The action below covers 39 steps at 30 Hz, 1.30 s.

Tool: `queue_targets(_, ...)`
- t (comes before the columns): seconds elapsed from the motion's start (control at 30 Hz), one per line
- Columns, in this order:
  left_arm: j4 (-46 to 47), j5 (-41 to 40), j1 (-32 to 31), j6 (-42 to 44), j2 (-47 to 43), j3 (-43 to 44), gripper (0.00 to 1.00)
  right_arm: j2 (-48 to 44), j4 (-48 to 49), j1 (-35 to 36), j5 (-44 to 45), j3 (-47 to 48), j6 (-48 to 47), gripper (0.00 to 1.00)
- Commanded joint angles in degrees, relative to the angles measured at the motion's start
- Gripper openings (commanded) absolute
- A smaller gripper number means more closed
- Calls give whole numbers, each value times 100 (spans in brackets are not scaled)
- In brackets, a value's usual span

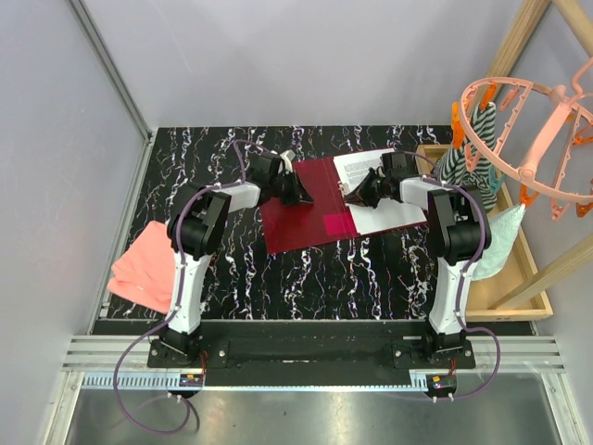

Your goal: Put the files into the folder

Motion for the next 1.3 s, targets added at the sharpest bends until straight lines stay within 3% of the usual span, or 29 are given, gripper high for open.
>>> queue_targets(0.0, -93, -232, -233, 874, -767, -99, 15, -44, -558, 63, 562, -835, -61, 0)
queue_targets(0.03, -93, -407, -285, 962, -837, -125, 22, -115, -322, 194, 491, -942, 45, 0)
queue_targets(0.13, -23, -400, -435, 1033, -917, -108, 30, -387, 301, 406, 219, -1399, 598, 0)
queue_targets(0.3, -58, -628, -663, 831, -750, -37, 29, -765, 1610, 802, -28, -2216, 1565, 0)
queue_targets(0.4, -199, -900, -699, 524, -627, -99, 22, -880, 1921, 846, -2, -2577, 1699, 0)
queue_targets(0.57, -260, -1058, -813, 49, -460, -388, 13, -968, 1869, 854, 94, -2832, 1251, 0)
queue_targets(0.7, -173, -1137, -875, -355, -372, -696, 0, -1144, 1729, 846, 209, -2999, 899, 0)
queue_targets(0.9, -426, -1594, -1006, -295, -468, -714, 0, -1302, 1360, 846, 603, -3158, 600, 0)
queue_targets(1.07, -436, -1806, -1033, -259, -600, -846, 0, -1408, 543, 846, 1474, -3201, 450, 0)
queue_targets(1.27, -427, -1850, -1042, -189, -644, -916, 0, -1153, 524, 846, 1729, -3325, 336, 0)
